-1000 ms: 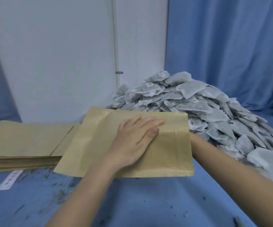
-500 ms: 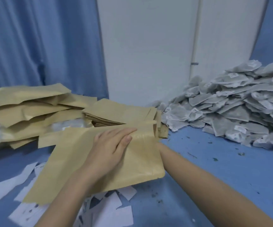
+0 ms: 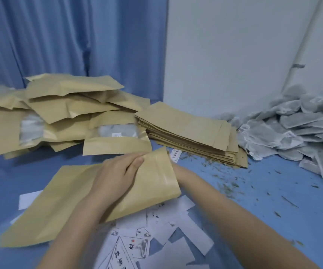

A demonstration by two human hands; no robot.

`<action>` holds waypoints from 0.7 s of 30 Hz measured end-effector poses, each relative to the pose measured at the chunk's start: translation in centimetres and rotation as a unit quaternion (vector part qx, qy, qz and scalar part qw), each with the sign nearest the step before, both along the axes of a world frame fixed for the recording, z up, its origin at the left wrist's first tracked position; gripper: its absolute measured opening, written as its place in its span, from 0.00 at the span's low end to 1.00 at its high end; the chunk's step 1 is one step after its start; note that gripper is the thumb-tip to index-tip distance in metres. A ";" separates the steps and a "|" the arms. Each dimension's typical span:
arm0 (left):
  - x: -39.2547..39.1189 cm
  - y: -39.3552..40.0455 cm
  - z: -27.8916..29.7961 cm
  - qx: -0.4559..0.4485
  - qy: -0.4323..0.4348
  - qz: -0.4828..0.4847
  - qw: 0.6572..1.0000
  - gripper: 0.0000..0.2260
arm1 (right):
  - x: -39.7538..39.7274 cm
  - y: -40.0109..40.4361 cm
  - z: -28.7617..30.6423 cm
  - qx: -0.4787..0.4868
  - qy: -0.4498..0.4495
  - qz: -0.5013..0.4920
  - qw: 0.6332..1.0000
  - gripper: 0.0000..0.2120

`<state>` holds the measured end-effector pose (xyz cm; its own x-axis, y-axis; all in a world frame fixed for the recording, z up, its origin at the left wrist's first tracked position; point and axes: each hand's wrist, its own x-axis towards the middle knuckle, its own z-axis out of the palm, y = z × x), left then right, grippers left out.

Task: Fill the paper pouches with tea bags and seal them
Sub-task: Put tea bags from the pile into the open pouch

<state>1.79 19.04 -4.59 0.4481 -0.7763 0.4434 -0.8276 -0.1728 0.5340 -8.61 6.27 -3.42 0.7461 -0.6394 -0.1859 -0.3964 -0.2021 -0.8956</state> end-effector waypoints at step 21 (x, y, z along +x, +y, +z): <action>1.9 -1.3 -1.2 -0.023 -0.056 0.038 0.997 0.16 | 1.0 -9.7 -3.6 -0.045 0.041 -0.192 0.979 0.10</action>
